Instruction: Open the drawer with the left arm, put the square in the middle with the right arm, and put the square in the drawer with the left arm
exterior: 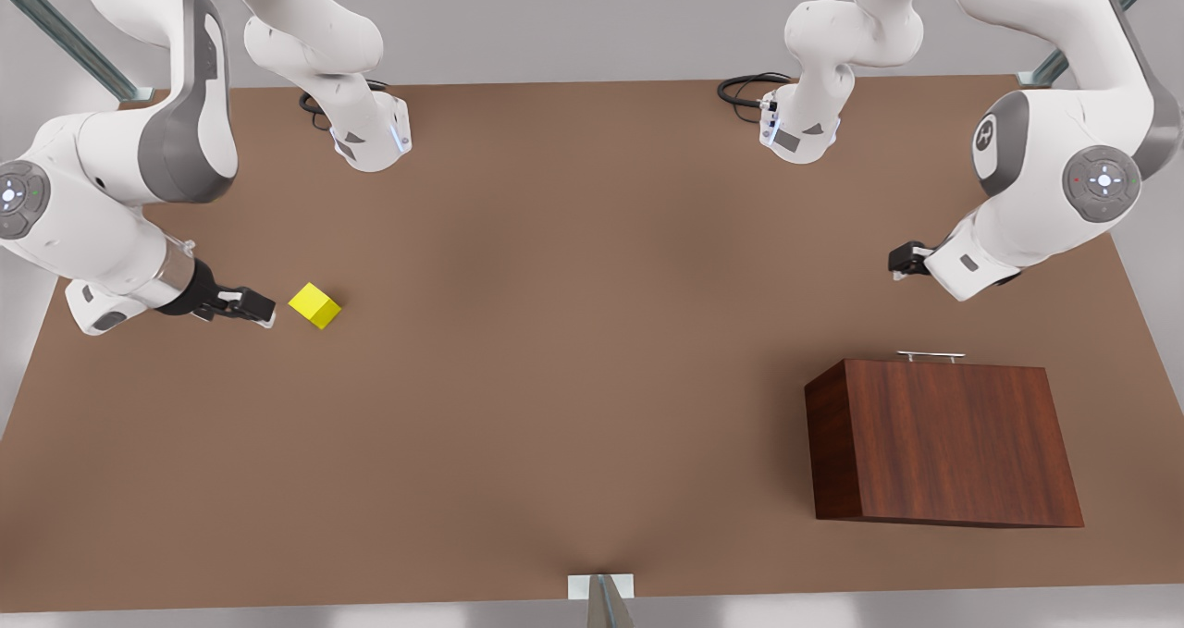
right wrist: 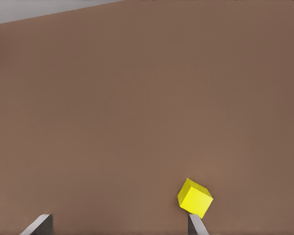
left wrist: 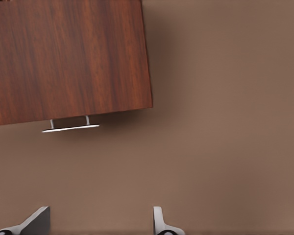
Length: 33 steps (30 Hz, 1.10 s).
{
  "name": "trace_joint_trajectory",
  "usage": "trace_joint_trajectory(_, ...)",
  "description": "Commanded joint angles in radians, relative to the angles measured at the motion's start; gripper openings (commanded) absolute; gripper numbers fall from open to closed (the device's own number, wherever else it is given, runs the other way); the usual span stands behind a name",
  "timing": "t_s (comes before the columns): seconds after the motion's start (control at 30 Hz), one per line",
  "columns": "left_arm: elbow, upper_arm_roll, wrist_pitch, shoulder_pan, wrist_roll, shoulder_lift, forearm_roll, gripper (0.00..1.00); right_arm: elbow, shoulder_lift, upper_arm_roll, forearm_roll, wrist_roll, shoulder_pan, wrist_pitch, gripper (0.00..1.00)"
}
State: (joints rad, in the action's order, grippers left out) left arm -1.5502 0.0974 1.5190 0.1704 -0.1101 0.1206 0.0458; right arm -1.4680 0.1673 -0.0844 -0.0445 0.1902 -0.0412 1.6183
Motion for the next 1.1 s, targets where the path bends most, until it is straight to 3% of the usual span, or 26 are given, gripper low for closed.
trace_joint_trajectory(0.0,-0.001,0.001,-0.003,-0.003,0.003,0.001,0.0,1.0,0.0,0.0,0.0,0.0,0.0,-0.002,0.0,1.0)
trace_joint_trajectory(0.07,-0.059,0.01,-0.008,-0.005,0.023,-0.002,0.002,1.0,0.0,0.0,0.0,0.0,0.0,0.0,0.0,1.0)
trace_joint_trajectory(0.1,-0.137,0.025,0.026,-0.012,0.229,-0.015,0.0,1.0,0.0,0.001,0.0,0.0,0.002,0.001,0.002,1.0)
trace_joint_trajectory(0.13,-0.281,0.028,0.193,-0.012,0.59,-0.055,-0.001,1.0,-0.002,0.003,-0.002,0.0,0.008,0.01,0.011,1.0)
trace_joint_trajectory(0.2,-0.481,0.083,0.492,-0.012,0.932,-0.082,-0.032,1.0,-0.009,0.026,-0.011,0.0,0.049,0.024,0.021,1.0)
trace_joint_trajectory(0.27,-0.602,0.177,0.69,-0.012,0.963,-0.099,-0.06,1.0,-0.063,0.037,-0.011,-0.003,0.078,0.064,0.077,1.0)
trace_joint_trajectory(0.33,-0.699,0.202,0.819,-0.012,1.023,-0.127,-0.06,1.0,-0.153,0.035,-0.011,-0.003,0.208,0.133,0.153,1.0)
trace_joint_trajectory(0.43,-0.714,0.202,0.871,-0.012,1.133,-0.127,-0.063,1.0,-0.274,0.023,-0.011,0.0,0.531,0.276,0.195,1.0)
trace_joint_trajectory(0.5,-0.731,0.202,0.931,-0.023,1.172,-0.125,-0.069,1.0,-0.488,-0.055,-0.011,-0.002,0.597,0.274,0.304,1.0)
trace_joint_trajectory(0.63,-0.814,0.202,1.095,-0.026,1.173,-0.118,-0.124,1.0,-0.722,-0.13,0.003,-0.066,0.6,0.219,0.482,1.0)
trace_joint_trajectory(0.8,-0.857,0.202,1.241,-0.028,1.17,-0.082,-0.142,1.0,-0.696,-0.011,0.005,-0.069,0.367,-0.077,0.523,1.0)
trace_joint_trajectory(1.07,-0.861,0.202,1.296,-0.029,1.169,-0.038,-0.142,1.0,-0.755,0.109,0.005,-0.11,0.101,-0.249,0.643,1.0)
